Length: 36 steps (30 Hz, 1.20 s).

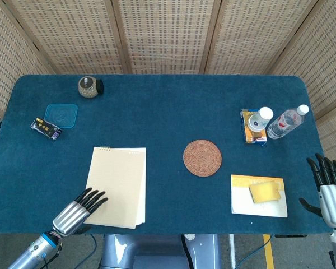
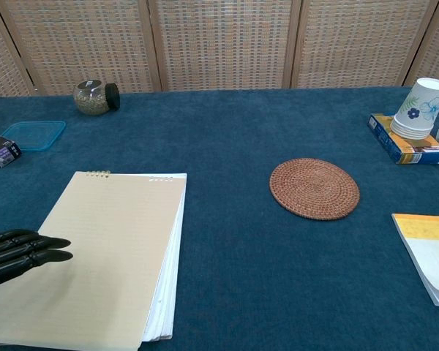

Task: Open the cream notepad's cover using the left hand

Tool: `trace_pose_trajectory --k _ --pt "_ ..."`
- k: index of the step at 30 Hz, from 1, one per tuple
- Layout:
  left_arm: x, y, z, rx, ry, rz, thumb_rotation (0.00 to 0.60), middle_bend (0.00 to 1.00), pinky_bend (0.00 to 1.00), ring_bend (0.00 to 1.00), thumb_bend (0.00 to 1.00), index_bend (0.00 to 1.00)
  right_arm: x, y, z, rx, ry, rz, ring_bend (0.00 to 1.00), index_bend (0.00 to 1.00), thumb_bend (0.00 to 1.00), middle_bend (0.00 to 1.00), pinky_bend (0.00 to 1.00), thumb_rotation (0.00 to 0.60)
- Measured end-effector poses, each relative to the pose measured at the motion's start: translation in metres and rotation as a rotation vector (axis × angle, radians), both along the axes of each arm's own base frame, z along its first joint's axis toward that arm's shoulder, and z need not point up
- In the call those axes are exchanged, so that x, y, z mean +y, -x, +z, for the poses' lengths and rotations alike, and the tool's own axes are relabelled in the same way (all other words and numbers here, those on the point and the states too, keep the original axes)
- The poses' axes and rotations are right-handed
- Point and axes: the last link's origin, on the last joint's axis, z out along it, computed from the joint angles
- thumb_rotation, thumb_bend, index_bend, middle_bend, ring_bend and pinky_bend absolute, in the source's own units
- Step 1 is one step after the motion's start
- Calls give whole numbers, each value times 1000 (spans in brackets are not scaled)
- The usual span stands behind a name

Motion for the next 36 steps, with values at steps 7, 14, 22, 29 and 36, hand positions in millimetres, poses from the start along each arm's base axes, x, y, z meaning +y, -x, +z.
trace_pose_trajectory --k 7,14,22,29,36 --pt "2 -2 -3 8 -3 2 600 0 0 0 270 0 0 0 1 -2 2 -1 0 0 0 0 0 600" --pt "3 -2 -4 8 -10 2 600 0 0 0 306 0 0 0 1 -6 2 -1 0 0 0 0 0 600" --pt "5 -1 -6 15 -14 5 600 0 0 0 326 0 0 0 1 -8 2 -2 0 0 0 0 0 600" --pt "7 -3 -6 11 -19 8 600 0 0 0 439 0 0 1 1 -8 0 -4 0 0 0 0 0 600" --pt "14 -6 -4 -6 -37 11 600 0 0 0 448 0 0 1 1 -11 -2 -5 0 0 0 0 0 600"
